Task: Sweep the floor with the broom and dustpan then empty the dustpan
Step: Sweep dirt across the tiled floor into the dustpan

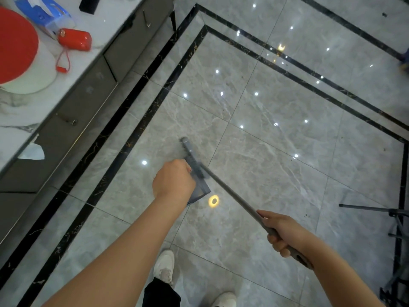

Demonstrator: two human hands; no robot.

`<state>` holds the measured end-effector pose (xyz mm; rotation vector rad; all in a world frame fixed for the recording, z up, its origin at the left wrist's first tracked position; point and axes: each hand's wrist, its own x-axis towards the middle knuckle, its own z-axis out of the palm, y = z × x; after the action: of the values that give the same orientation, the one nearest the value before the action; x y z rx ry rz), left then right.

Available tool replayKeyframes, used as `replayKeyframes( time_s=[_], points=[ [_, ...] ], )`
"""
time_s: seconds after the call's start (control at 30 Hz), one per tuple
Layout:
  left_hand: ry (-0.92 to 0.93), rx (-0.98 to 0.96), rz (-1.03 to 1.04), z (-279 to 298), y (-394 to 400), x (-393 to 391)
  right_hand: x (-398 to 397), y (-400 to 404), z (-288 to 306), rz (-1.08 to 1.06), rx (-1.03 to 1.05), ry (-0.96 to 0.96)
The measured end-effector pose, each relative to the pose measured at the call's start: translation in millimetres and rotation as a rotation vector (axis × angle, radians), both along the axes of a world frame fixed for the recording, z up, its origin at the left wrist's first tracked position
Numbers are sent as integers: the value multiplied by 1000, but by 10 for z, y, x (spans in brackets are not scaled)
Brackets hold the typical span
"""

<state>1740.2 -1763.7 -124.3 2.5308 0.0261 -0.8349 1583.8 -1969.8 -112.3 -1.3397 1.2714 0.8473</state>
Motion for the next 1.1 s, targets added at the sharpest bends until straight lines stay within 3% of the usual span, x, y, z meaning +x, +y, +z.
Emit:
replayKeyframes(
  time_s=[0.2,0.43,0.6,1.1],
  points=[
    [-8,5,-5,13,-5,7,79,185,-281,-45,-111,-15],
    [-5,32,-14,38,-17,6,-17,407,-367,-111,168,13],
    [-20,10,-16,20,-6,-1,-136,136,-181,-430,332,35],
    [7,-58,-15,97,371,-41,-612,-165,-6,-607,46,-8]
  ],
)
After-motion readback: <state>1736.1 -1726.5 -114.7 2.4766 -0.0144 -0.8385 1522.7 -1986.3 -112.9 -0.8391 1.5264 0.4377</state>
